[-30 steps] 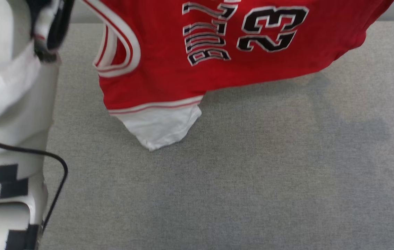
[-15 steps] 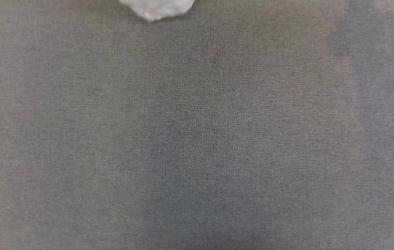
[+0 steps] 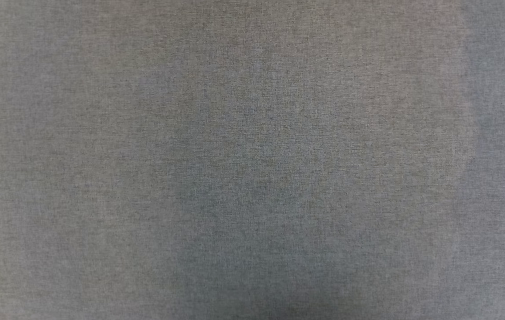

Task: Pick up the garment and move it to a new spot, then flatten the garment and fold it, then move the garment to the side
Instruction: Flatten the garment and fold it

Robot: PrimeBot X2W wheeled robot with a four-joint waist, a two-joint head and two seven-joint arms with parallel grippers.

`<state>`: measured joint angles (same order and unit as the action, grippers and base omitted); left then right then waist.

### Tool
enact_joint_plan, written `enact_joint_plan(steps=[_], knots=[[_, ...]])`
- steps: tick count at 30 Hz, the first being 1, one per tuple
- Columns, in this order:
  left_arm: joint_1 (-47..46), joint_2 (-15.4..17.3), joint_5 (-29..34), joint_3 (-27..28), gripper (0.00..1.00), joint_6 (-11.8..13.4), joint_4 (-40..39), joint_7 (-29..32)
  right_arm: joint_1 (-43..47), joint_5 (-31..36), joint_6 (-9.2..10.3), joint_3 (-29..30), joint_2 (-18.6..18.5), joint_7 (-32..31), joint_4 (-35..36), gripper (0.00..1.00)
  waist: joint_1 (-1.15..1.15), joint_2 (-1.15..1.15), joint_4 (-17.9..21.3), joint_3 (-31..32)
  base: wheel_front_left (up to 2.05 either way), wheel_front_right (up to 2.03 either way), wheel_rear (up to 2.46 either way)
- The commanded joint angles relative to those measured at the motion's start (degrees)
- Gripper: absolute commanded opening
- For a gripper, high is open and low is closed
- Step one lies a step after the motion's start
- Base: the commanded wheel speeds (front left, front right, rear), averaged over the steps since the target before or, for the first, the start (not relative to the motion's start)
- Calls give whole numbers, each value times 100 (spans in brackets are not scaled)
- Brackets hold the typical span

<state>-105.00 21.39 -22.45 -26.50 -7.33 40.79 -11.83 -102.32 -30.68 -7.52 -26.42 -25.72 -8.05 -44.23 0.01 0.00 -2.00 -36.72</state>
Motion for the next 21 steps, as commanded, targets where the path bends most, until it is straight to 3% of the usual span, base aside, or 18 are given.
enact_joint_plan(steps=[1, 7, 12, 21], knots=[[245, 86, -104, -82, 0, -15, 45, -62, 190, -110, 3, -119, 11, 88, -63, 0, -1, 0, 16, -16, 0, 0, 0], [1086, 378, -430, -452, 0, -15, -109, -195, 835, -594, 3, -722, -47, 303, -3, 0, -1, 0, 18, 44, 0, 0, 0], [2055, 538, -590, -453, 0, -11, -477, -291, 1545, -1031, 3, -1235, -172, 443, 209, 0, -1, 0, 3, 286, 0, 0, 0], [4374, 721, -713, -320, 0, 343, -1580, -315, 3086, -1759, 3, -1840, -516, 736, 703, 0, -1, 0, -24, 1035, 0, 0, 0]])
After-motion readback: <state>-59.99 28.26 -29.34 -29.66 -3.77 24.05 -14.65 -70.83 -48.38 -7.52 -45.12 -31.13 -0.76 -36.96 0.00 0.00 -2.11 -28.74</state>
